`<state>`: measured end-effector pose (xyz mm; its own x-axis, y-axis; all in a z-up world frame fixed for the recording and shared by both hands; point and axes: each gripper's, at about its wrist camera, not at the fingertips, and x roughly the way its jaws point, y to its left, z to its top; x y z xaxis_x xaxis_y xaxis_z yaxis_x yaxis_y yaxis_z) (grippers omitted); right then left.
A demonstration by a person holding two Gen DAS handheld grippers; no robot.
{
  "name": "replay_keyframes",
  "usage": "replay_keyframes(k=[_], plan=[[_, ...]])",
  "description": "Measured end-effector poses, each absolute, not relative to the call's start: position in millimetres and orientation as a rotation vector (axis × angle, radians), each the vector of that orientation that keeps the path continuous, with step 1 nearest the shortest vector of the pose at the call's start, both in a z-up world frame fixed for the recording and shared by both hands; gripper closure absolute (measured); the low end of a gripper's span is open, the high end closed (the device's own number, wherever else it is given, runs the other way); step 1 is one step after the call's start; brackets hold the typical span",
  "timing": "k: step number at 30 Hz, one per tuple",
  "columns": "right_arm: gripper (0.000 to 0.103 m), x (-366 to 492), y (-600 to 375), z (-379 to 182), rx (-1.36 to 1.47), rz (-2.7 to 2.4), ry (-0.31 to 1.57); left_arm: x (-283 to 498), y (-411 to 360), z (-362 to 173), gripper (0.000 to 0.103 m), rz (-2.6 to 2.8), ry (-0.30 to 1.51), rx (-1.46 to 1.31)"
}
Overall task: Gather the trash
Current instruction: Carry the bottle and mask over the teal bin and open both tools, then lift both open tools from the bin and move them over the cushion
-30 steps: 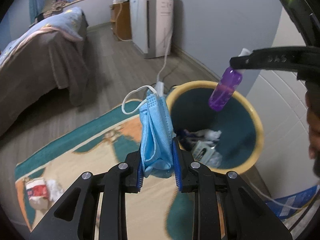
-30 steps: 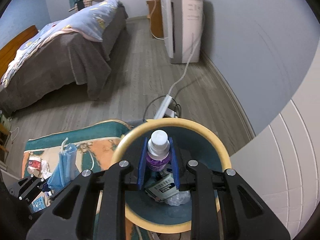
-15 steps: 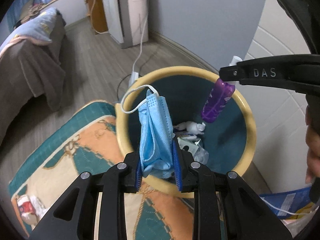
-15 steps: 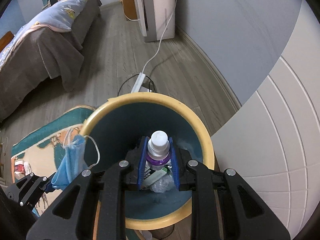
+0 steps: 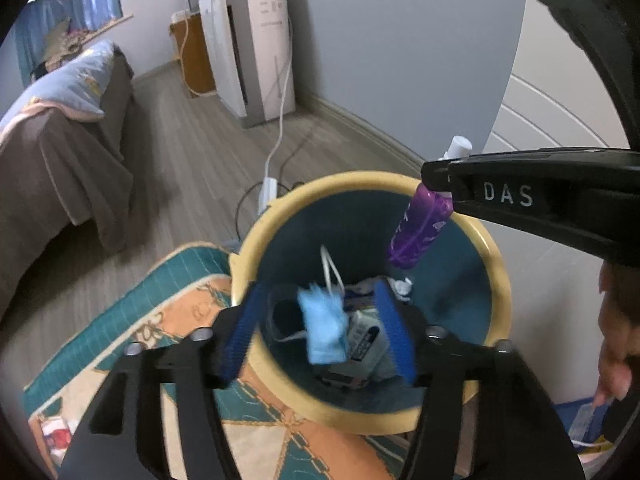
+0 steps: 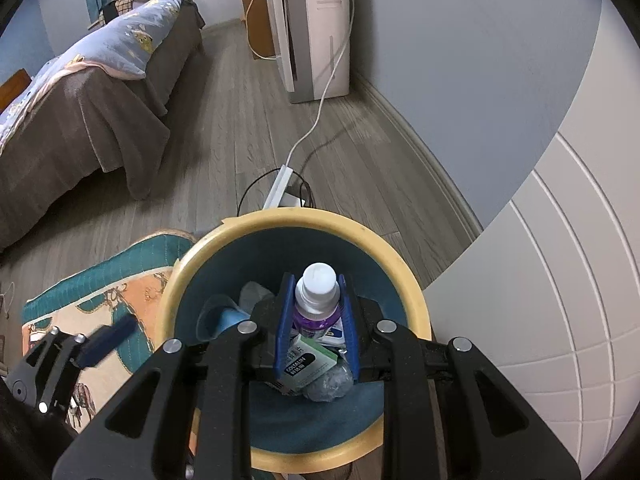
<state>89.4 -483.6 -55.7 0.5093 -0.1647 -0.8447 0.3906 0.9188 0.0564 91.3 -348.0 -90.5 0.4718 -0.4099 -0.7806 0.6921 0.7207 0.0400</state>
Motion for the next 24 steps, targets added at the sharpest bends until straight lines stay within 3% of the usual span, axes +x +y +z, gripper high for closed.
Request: replay_keyframes(k=[1,3,7,9,12,24], plan=[[0.078,90,-483,-55,0.252,-0.337,0.979,90,-346,-89,0.019,-0.681,0.818,0.382],[0.061,91,-481,-52,0.247,-0.334,0.968,87,-341,-85,0.012,-0.647,0.772,0.383],[0.038,90,-477,-44,0.238,-0.331,0.943,88,-327,-85,0.009,-0.602,0.766,0.358],[0.02,90,-473,-41,0.24,-0.327,0.931,90,-322,-85,0.009,-0.589,0.778,0.34],[0.007,92,-464,-33,0.233,-0.308,0.915,92,-305,-79,0.008,-0.571,0.791,0.308],[0.006,96,-407,-4,0.143,-0.266,0.889,90,-210,-39,0.008,-0.425,0.798,0.244]])
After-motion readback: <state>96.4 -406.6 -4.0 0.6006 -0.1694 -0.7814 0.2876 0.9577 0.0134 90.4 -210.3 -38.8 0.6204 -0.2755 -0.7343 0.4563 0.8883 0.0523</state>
